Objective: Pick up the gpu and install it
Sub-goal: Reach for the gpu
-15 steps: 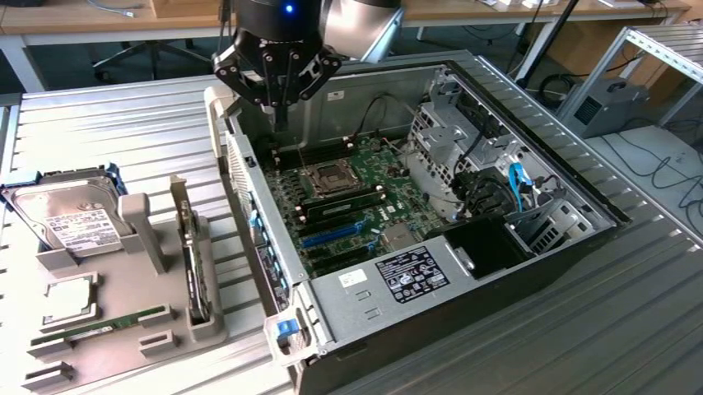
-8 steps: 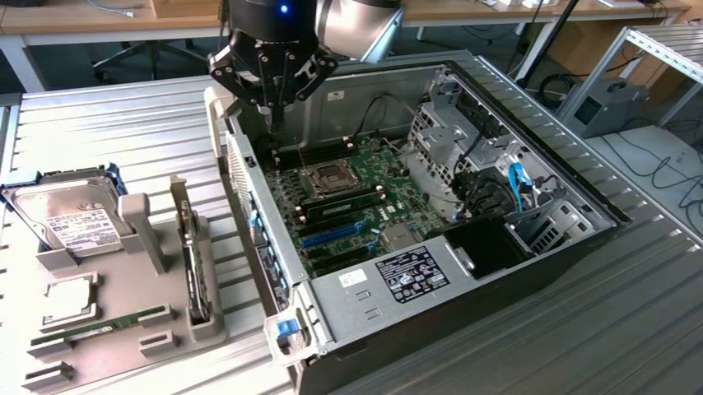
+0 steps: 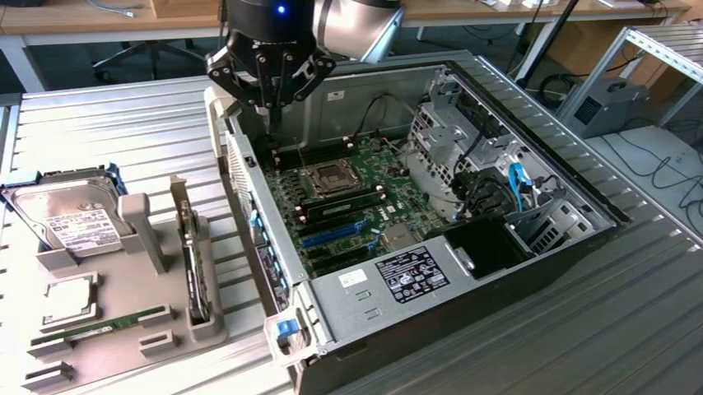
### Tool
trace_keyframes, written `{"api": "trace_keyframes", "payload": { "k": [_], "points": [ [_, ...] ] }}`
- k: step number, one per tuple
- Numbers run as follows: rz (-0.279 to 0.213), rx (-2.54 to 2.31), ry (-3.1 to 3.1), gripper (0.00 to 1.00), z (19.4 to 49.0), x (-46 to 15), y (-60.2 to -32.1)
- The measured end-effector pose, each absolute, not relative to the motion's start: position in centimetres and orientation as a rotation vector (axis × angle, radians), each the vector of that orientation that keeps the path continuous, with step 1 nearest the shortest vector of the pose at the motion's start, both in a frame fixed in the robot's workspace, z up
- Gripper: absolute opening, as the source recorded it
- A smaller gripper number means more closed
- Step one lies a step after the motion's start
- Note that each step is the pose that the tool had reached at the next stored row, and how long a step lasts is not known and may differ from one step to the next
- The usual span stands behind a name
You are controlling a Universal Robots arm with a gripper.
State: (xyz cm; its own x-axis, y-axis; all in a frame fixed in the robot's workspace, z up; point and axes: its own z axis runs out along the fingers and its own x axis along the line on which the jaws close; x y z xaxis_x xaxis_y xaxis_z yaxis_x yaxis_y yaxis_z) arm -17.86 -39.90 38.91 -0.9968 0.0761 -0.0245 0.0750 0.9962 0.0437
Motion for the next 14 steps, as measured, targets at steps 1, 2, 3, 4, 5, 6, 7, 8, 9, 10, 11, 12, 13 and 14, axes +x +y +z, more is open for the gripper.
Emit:
{"api": "trace_keyframes", "payload": {
  "k": [1, 2, 3, 4, 5, 6, 7, 8, 9, 10, 11, 12, 13, 14],
  "points": [
    [0.066, 0.118, 3.113, 0.11, 38.91, -17.88, -39.9],
    [0.067, 0.118, 3.113, 0.11, 38.91, -17.9, -39.9],
    [0.067, 0.118, 3.112, 0.11, 38.91, -17.93, -39.9],
    [0.067, 0.118, 3.112, 0.11, 38.91, -17.96, -39.9],
    [0.066, 0.118, 3.113, 0.11, 38.91, -17.99, -39.9],
    [0.067, 0.118, 3.112, 0.11, 38.91, -18.01, -39.9],
    [0.067, 0.118, 3.112, 0.11, 38.9, -18.04, -39.9],
    [0.067, 0.118, 3.112, 0.11, 38.9, -18.09, -39.9],
    [0.067, 0.118, 3.112, 0.11, 38.9, -18.16, -39.9],
    [0.067, 0.118, 3.113, 0.11, 38.9, -18.21, -39.9],
    [0.067, 0.118, 3.113, 0.11, 38.9, -18.26, -39.9],
    [0.067, 0.118, 3.113, 0.11, 38.9, -18.3, -39.9],
    [0.067, 0.118, 3.112, 0.11, 38.89, -18.32, -39.9],
    [0.067, 0.118, 3.112, 0.11, 38.9, -18.37, -39.9]
  ]
}}
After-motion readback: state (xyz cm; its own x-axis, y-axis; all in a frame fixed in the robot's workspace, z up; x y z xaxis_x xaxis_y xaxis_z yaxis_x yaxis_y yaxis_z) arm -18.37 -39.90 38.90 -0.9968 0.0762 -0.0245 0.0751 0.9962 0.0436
